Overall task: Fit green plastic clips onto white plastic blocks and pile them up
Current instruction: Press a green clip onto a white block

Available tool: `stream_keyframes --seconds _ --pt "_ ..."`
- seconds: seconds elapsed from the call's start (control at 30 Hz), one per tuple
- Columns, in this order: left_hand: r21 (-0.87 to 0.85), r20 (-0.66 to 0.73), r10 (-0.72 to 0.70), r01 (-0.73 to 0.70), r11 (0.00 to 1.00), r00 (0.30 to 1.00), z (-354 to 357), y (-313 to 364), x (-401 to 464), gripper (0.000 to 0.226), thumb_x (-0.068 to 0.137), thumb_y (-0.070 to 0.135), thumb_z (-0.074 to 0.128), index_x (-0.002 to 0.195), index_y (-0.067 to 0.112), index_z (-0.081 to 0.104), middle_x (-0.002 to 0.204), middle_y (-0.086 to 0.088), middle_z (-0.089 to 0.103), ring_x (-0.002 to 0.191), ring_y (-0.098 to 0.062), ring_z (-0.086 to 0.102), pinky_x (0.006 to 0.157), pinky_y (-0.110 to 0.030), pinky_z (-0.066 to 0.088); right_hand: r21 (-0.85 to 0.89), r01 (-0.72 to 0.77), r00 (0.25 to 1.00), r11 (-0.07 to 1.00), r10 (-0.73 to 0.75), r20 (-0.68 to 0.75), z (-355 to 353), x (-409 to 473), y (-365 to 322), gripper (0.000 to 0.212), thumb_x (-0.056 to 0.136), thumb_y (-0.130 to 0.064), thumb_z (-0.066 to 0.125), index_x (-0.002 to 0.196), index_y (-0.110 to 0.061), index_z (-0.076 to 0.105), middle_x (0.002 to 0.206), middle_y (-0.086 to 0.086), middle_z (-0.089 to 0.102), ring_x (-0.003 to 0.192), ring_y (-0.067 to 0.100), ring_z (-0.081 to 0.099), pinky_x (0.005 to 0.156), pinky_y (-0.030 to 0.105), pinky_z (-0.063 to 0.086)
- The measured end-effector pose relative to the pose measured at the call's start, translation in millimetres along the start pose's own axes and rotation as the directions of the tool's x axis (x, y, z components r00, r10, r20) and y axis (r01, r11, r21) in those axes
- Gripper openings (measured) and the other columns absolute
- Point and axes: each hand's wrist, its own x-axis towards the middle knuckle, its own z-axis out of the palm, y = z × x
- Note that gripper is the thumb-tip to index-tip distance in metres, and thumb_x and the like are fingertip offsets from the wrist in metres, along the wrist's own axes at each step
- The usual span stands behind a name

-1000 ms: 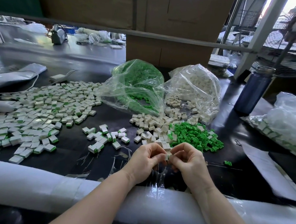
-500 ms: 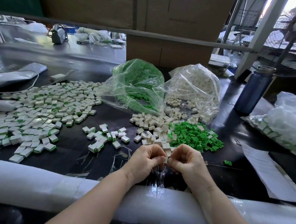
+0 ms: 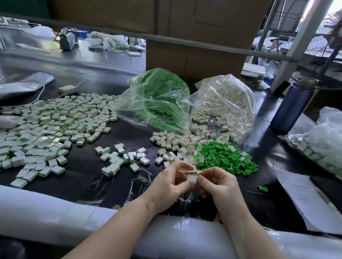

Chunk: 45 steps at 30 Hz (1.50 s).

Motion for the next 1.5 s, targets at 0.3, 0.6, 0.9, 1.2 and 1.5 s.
stream_keyframes --seconds 0.3,0.6,0.9,1.2,1.5 --pt "0.159 -0.13 0.044 -0.023 0.987 0.99 -0.7 -4.2 2.9 0.005 0.087 0.017 0.063 0.091 0.018 0.066 0.089 -0.005 0.065 0.081 -0.019 0.061 0.08 -0.034 0.054 0.079 -0.024 1.0 0.997 0.023 0.017 -1.1 -1.9 -0.2 0.01 0.082 0.0 0.065 0.075 -0.006 0.068 0.062 0.008 0.067 0.053 0.011 0.06 0.051 0.02 0.051" --pt "0.157 -0.087 -0.006 0.019 0.987 0.996 -0.3 -3.4 2.7 0.009 0.089 0.016 0.061 0.086 0.016 0.07 0.076 0.007 0.066 0.072 -0.005 0.059 0.073 -0.021 0.05 -0.101 0.004 1.0 0.995 -0.001 0.028 5.2 -0.5 5.1 0.017 0.088 -0.002 0.059 0.073 -0.009 0.063 0.054 0.0 0.062 0.049 0.008 0.057 0.048 0.019 0.048" --pt "0.285 -0.074 -0.05 0.069 0.956 0.996 -1.4 -5.9 1.4 0.014 0.088 0.018 0.063 0.096 0.011 0.072 0.087 0.0 0.07 0.087 -0.016 0.065 0.088 -0.033 0.05 -0.276 0.023 0.998 0.961 -0.005 0.064 3.7 0.8 7.5 0.028 0.086 -0.003 0.061 0.062 -0.017 0.058 0.05 -0.002 0.058 0.045 0.005 0.05 0.047 0.018 0.043" --pt "0.294 -0.083 -0.045 0.068 0.953 0.996 -1.0 -2.3 0.0 0.015 0.088 0.017 0.063 0.097 0.01 0.072 0.091 -0.003 0.071 0.088 -0.017 0.065 0.087 -0.03 0.05 -0.288 0.034 0.997 0.957 -0.012 0.079 3.0 0.3 6.8 0.028 0.086 -0.005 0.062 0.061 -0.018 0.059 0.05 -0.001 0.058 0.046 0.005 0.05 0.047 0.02 0.044" --pt "0.294 -0.025 -0.044 0.05 0.954 0.999 -0.3 -3.6 -0.3 0.014 0.088 0.015 0.062 0.096 0.007 0.072 0.088 -0.007 0.07 0.084 -0.019 0.063 0.084 -0.03 0.05 -0.29 0.005 0.995 0.957 0.024 0.098 3.4 -1.6 1.7 0.028 0.084 -0.001 0.063 0.062 -0.017 0.06 0.046 -0.004 0.059 0.044 0.002 0.052 0.046 0.017 0.044"
